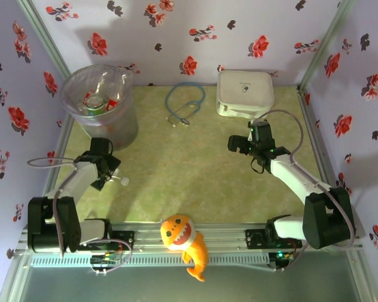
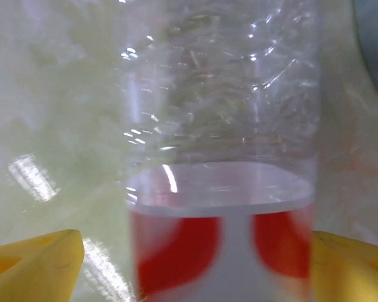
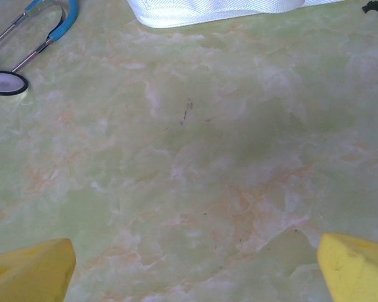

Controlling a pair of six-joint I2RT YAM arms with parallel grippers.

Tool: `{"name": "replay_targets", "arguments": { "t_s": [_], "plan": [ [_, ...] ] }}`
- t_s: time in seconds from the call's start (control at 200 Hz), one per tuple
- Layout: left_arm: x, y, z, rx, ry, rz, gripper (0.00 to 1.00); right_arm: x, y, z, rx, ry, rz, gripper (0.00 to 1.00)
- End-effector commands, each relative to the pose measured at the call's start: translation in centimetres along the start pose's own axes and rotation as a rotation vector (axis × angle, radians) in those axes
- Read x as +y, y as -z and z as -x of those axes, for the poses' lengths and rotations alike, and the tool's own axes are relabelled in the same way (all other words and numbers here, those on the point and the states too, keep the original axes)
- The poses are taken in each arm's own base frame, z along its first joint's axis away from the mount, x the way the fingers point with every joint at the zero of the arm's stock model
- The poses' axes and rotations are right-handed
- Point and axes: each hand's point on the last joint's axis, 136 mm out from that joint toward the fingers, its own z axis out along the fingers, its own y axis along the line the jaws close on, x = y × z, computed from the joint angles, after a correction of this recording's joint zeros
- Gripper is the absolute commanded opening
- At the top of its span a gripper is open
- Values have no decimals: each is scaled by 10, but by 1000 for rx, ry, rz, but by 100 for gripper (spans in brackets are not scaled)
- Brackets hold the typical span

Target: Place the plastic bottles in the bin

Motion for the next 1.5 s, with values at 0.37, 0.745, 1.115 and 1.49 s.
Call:
{"name": "replay_targets", "arguments": {
  "t_s": [0.37,0.745,1.115,1.49],
  "plan": [
    [30,-13,25,-35,17,70,92,-5,7,-2,-2,1,-18,99],
    [30,-11,34,-57,22,65,73,-4,7,-4,3,-8,-10,99],
    [33,65,68,-226,21,12,65,-3,6,-2,3,-14,-8,99],
    [28,204,126,-533,8,-116,57,-3,7,0,-1,-12,-12,99]
  ]
}}
